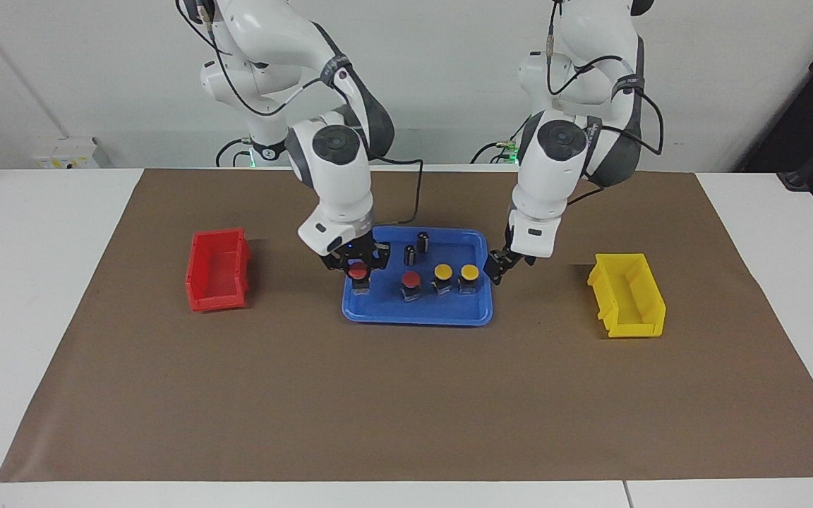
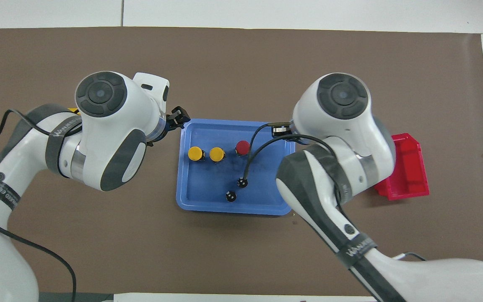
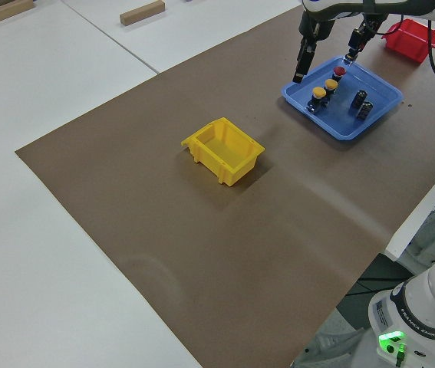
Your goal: Sort red and yellow buttons by color
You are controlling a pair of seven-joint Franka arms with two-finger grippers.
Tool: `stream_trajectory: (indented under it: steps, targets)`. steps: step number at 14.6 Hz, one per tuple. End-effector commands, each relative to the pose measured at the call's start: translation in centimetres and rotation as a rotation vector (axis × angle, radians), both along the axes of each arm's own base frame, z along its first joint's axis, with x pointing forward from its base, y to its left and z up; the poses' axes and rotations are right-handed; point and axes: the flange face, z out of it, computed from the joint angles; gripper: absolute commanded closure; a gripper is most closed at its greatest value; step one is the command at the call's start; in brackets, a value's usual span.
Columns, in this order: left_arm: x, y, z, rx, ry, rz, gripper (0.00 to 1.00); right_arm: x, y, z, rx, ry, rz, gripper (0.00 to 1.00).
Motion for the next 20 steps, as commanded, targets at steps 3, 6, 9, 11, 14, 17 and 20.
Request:
stream_trajectory:
  steps: [3,6,9,11,14,17,20]
  targets:
    - [-1.9,-2.8,-1.2,0.012,-0.010,-0.020,0.11,-4.3,-16.5,2.9,-0.012,0.064,0.096,0.74]
    - [-3.1,-3.1,-1.9,0.019,0.000,-0.037,0.12,-6.0,-24.9,0.5,0.000,0.054,0.158,0.74]
    - [-3.8,-3.5,-3.0,0.030,0.018,-0.050,0.12,-7.9,-28.2,-1.7,0.001,0.041,0.197,0.74]
    - [-3.9,-3.6,-3.4,0.030,0.018,-0.052,0.12,-8.1,-28.1,-2.3,0.015,0.025,0.186,0.74]
    - [-4.3,-4.3,-3.9,0.028,0.014,-0.064,0.13,-8.6,-27.7,-4.3,0.016,0.007,0.181,0.74]
    - [-4.5,-4.2,-4.8,0.015,-0.003,-0.066,0.19,-9.4,-27.5,-6.1,0.018,0.011,0.181,0.74]
    - [-4.2,-3.9,-4.8,0.011,-0.009,-0.068,0.79,-10.1,-26.6,-7.4,0.022,0.014,0.191,0.73]
